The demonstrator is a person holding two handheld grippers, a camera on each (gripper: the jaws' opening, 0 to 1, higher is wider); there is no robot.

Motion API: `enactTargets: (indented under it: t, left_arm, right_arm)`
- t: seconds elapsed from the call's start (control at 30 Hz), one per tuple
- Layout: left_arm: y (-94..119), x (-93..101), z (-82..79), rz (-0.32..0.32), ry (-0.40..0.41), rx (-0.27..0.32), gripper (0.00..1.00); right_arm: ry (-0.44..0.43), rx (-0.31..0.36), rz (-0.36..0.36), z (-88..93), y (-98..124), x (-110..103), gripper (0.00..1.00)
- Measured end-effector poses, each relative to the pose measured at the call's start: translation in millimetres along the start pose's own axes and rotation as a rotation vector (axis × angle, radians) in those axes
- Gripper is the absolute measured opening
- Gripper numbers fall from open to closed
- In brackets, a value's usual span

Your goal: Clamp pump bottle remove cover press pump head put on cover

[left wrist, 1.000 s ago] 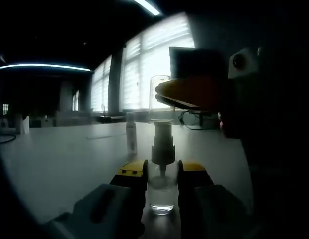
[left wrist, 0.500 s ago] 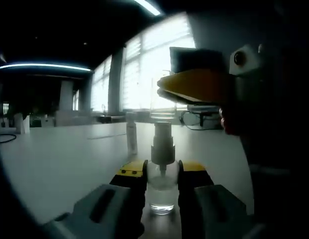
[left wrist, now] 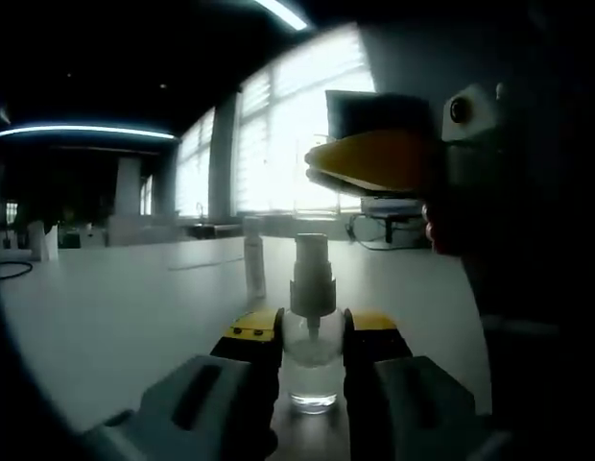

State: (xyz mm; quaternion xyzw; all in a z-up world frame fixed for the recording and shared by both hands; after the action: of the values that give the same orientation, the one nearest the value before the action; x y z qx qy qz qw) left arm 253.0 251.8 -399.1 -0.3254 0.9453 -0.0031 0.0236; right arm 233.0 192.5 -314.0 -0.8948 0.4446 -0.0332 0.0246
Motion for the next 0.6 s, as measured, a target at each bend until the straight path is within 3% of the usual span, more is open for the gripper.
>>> enactTargets:
  t: [0.6]
  left_arm:
    - [0.2,-0.1,1.0,-0.001,-0.003,-0.006,0.16]
  right_arm:
    - [-0.037,0.016,0.049,3.1,9.7,19.2,0.09]
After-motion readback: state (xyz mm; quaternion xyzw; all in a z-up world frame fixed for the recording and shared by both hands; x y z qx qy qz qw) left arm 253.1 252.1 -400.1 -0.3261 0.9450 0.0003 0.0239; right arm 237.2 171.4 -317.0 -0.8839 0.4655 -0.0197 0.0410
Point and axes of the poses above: the point that each gripper's makers call its tool centre point, and the gripper's own axes: y roughly backward along the fingers, x roughly to its right, z roughly out of its underside, the point moved 4 cm from there along y, roughly backward along the fingers
